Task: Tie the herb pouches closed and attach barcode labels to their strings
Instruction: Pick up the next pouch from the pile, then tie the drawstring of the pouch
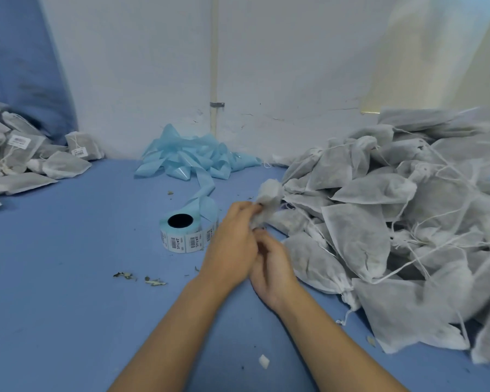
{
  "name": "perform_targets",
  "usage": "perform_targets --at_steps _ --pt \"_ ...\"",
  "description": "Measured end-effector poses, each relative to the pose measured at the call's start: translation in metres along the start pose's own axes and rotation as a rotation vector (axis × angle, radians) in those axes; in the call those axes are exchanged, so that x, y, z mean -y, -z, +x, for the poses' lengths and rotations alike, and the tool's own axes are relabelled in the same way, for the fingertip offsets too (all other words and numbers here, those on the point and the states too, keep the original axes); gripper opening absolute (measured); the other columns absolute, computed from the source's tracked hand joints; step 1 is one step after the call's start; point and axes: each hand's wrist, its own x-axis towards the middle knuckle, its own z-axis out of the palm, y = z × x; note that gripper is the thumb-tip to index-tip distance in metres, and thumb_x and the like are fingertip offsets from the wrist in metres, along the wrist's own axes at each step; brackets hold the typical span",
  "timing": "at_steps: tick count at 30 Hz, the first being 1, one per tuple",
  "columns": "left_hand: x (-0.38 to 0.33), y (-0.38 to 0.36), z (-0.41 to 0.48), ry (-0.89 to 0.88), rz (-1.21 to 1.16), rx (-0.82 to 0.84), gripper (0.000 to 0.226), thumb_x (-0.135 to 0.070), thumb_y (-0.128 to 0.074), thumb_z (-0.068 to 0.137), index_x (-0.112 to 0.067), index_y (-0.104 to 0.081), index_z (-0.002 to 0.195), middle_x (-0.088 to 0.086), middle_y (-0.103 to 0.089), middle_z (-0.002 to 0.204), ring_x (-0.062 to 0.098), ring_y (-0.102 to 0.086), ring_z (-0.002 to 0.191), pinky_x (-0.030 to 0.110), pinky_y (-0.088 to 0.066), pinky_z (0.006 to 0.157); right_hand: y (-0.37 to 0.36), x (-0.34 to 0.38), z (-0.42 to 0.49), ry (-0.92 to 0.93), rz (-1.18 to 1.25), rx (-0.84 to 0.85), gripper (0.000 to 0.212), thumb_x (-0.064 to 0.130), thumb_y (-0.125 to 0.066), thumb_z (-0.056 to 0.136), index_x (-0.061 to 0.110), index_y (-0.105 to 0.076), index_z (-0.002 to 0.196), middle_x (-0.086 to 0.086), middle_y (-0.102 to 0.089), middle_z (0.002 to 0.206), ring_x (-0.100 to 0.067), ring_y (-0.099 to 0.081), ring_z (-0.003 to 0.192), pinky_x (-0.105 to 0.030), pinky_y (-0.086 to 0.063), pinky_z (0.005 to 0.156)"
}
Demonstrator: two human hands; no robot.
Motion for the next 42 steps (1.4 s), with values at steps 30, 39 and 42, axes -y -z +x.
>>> perform_targets --at_steps 30,39,42 --pt "0.017 -0.004 -0.027 0.722 -0.938 -0.004 0.013 -0.006 -0.052 0.093 0.001 -0.061 0.086 0.015 -0.068 0.07 0.02 -0.069 0.062 0.024 -0.057 0.06 0.009 0.017 0.01 0.161 -0.146 -0.307 0.012 0.004 -0.05 0.092 0.004 -0.057 0.081 -0.005 -0.057 0.07 -0.014 -0.057 0.062 -0.022 -0.048 0.057" --pt "0.023 -0.002 -0.028 0.649 -0.951 -0.11 0.011 -0.011 -0.058 0.093 -0.002 -0.064 0.089 0.003 -0.061 0.057 0.009 -0.054 0.044 0.017 -0.044 0.045 0.017 0.005 0.012 0.312 -0.73 -0.38 0.008 0.012 -0.062 0.089 0.008 -0.059 0.096 -0.006 -0.067 0.075 -0.018 -0.06 0.066 -0.041 -0.053 0.079" --pt "0.023 -0.002 -0.028 0.628 -0.979 -0.116 0.01 -0.009 -0.055 0.095 -0.006 -0.063 0.1 0.003 -0.062 0.059 0.01 -0.054 0.043 0.018 -0.043 0.043 0.015 0.003 0.006 0.365 -0.861 -0.404 0.015 0.02 -0.06 0.09 0.012 -0.06 0.077 0.001 -0.065 0.063 -0.019 -0.062 0.066 -0.042 -0.052 0.078"
